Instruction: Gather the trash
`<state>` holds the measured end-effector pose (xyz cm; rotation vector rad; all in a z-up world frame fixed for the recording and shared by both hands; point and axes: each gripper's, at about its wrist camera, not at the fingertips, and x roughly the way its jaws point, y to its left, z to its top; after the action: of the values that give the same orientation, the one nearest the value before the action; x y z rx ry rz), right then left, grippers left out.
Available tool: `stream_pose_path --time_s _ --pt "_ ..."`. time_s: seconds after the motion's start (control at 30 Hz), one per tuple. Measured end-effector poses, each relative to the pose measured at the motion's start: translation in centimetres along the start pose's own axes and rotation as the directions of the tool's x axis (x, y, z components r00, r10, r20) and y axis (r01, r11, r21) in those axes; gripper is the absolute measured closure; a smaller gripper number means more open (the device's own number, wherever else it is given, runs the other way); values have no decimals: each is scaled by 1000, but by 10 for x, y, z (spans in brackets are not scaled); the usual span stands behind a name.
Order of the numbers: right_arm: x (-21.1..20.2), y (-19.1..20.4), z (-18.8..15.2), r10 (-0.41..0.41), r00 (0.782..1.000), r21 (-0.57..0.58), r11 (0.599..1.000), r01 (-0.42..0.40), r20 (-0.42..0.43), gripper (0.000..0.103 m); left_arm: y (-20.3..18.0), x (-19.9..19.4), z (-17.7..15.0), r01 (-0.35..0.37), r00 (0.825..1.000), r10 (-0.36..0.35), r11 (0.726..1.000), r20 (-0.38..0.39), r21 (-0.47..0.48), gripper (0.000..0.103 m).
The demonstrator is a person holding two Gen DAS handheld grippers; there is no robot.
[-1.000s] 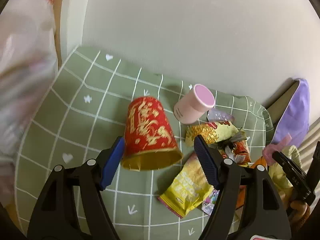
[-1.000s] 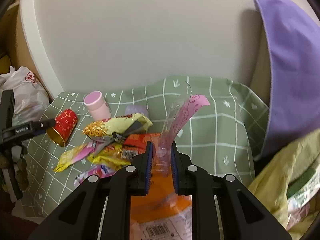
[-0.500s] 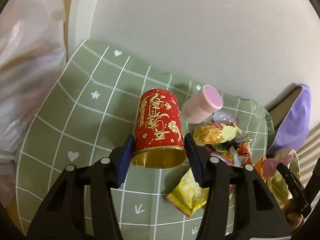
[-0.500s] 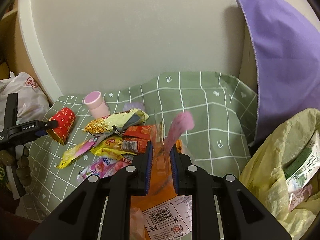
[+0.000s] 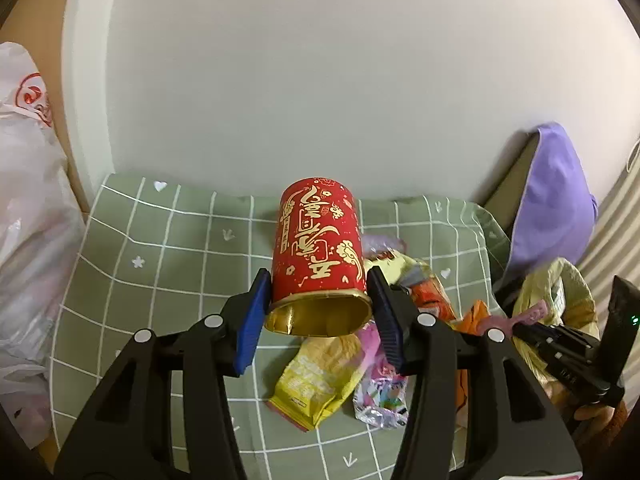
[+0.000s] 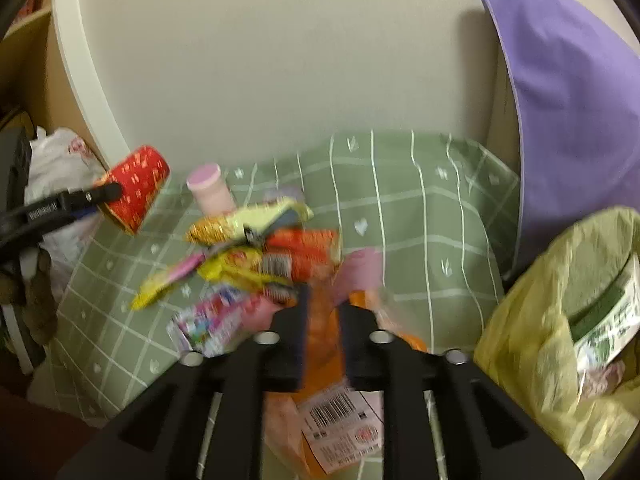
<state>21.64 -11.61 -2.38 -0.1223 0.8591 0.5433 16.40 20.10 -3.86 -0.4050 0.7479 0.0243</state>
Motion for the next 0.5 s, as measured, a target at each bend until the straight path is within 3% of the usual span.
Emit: stream_pose_path --time_s 0.03,0.17,0.3,0.37,0.5 --pt "1 -2 -5 6 1000 8 1000 -6 -8 67 -1 1 -1 5 1000 -5 1000 -6 0 56" --pt "8 -9 -17 8 999 43 999 -6 -44 67 -5 7 -8 12 999 -12 1000 -36 2 55" --pt "8 -12 -17 21 1000 73 997 -20 -19 69 -6 10 -12 16 998 -16 1000 -53 0 55" --pt "5 -9 -12 -1 1000 51 999 1 5 90 -7 10 -13 20 998 -20 1000 -51 3 55" --pt "10 -10 -3 -28 1000 35 999 28 -2 98 -9 9 -11 29 999 -28 999 -45 14 55"
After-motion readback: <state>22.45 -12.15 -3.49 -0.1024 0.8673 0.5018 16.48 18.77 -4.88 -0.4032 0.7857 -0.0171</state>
